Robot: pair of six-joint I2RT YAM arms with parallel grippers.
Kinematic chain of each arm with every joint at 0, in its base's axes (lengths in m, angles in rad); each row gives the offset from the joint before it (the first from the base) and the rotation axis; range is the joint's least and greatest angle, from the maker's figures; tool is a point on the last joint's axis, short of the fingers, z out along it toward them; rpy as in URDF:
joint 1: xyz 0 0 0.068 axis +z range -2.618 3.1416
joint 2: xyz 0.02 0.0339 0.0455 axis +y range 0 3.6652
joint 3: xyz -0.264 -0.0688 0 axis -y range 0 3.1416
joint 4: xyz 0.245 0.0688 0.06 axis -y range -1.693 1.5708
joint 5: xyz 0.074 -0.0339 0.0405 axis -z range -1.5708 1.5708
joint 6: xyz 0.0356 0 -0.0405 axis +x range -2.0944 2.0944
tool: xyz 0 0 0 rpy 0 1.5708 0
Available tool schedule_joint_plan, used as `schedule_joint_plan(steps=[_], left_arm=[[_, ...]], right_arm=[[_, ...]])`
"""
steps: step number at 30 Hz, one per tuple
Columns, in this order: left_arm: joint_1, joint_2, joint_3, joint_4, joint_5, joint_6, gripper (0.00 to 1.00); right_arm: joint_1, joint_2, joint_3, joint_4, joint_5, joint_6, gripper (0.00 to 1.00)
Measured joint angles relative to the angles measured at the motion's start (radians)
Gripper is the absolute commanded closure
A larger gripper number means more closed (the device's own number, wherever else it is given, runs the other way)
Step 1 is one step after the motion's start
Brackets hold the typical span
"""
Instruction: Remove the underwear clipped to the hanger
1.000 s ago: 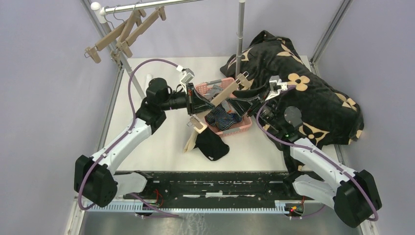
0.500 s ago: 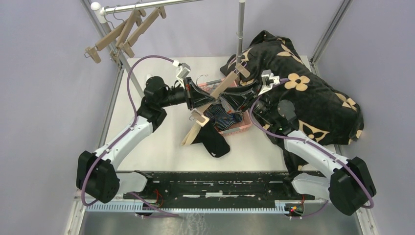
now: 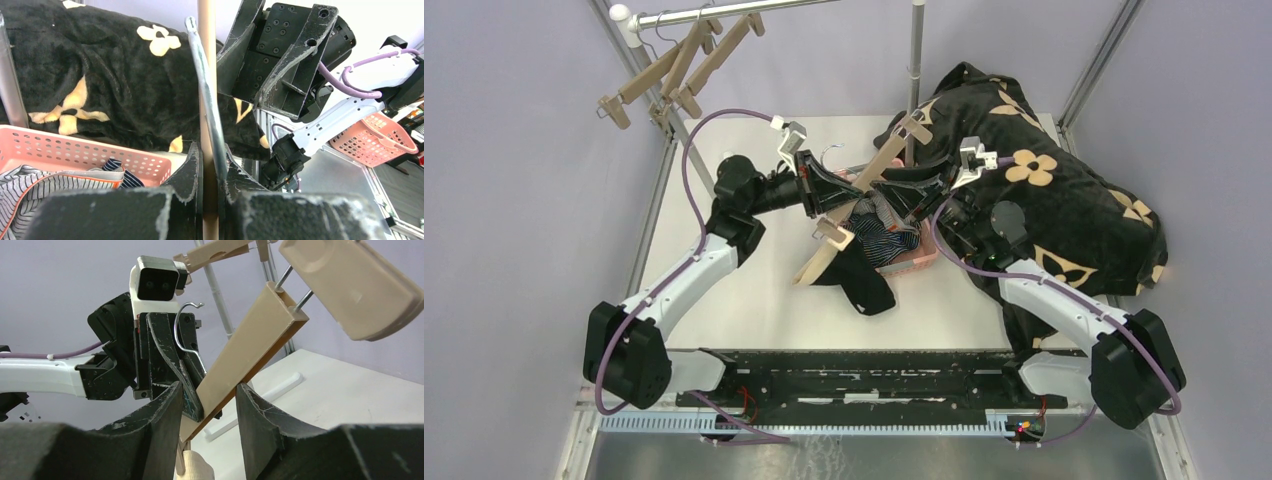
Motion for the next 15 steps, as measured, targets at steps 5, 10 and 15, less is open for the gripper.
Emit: schedule_joint_plan(steps=[5, 10, 15], left_arm=[[0.0, -0.006, -0.006, 0.037, 0.0, -0.028, 0.97], [0.0, -0.027, -0.017, 0.047, 0.0, -0.035, 0.97], [0.003, -0.059, -0.019, 0.02, 0.002, -0.035, 0.97]], right_arm=[[0.0, 0.006, 0.005, 0.035, -0.001, 0.0, 0.48], [0.005, 0.004, 0.005, 0.052, -0.01, 0.0, 0.48], [0.011, -0.012, 0.004, 0.054, -0.014, -0.001, 0.48]])
